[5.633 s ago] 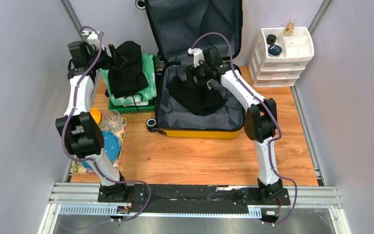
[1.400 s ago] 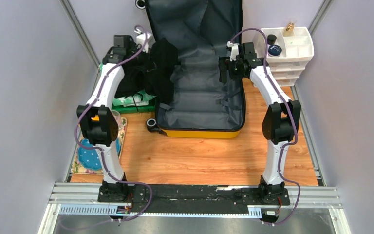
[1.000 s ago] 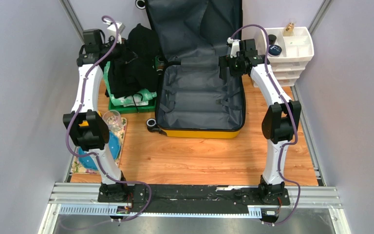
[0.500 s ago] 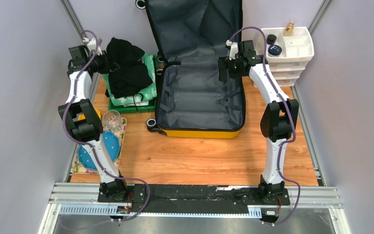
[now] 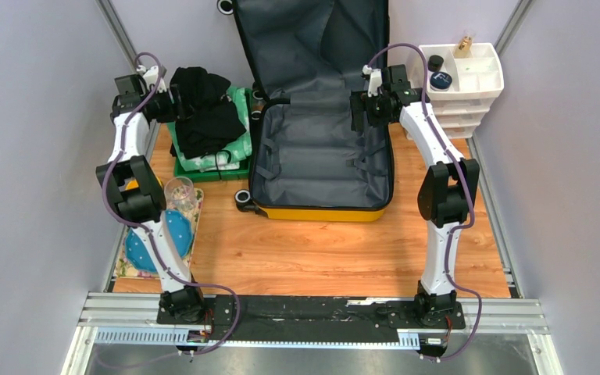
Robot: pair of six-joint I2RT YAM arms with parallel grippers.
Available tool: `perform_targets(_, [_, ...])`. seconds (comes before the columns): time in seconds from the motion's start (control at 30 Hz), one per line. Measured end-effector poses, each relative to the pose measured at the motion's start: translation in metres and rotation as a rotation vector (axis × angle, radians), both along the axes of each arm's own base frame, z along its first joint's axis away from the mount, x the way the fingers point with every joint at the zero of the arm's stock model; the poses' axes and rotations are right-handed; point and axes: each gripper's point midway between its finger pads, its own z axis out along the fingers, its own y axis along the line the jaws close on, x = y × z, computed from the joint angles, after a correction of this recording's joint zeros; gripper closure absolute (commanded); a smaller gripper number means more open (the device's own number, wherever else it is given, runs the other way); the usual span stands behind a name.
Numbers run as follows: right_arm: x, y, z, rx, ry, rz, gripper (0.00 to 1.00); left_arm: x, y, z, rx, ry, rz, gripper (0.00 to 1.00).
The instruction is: Open, take out, and arrange the luggage
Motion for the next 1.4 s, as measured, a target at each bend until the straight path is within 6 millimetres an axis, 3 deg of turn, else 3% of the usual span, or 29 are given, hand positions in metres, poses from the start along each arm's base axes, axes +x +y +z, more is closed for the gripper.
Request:
perform_targets(0.2, [-0.001, 0.003, 0.000, 0.012, 0.002, 0.013, 0.08, -0.017, 0.010, 0.026, 0.056, -0.002, 0.034, 0.18])
perform_targets(0.43, [-0.003, 0.009, 0.002, 0.034, 0.001, 0.049, 0.08, -0.035, 0.024, 0.092, 0.110, -0.119, 0.087, 0.17])
perform_targets(0.57, [-0.005, 0.012, 0.004, 0.044, 0.001, 0.066, 0.08, -0.037, 0.029, 0.118, 0.129, -0.195, 0.094, 0.25])
perform_targets(0.7, [-0.006, 0.014, 0.007, 0.057, -0.003, 0.080, 0.09, -0.033, 0.020, 0.128, 0.103, -0.263, 0.043, 0.34])
perform_targets(0.9, [-0.011, 0.018, 0.009, 0.077, 0.000, 0.099, 0.09, -0.018, 0.005, 0.107, 0.019, -0.258, -0.020, 0.36])
perform_targets(1.1, [-0.014, 0.019, 0.006, 0.079, 0.013, 0.105, 0.09, 0.001, -0.014, 0.025, -0.074, -0.100, -0.072, 0.33])
perform_targets(1.2, [-0.015, 0.018, 0.005, 0.078, 0.015, 0.106, 0.09, 0.003, -0.038, 0.003, -0.064, -0.063, -0.135, 0.31])
perform_targets(1.4, [-0.015, 0.018, 0.008, 0.078, 0.010, 0.106, 0.09, -0.007, -0.090, 0.003, 0.020, -0.071, -0.320, 0.24])
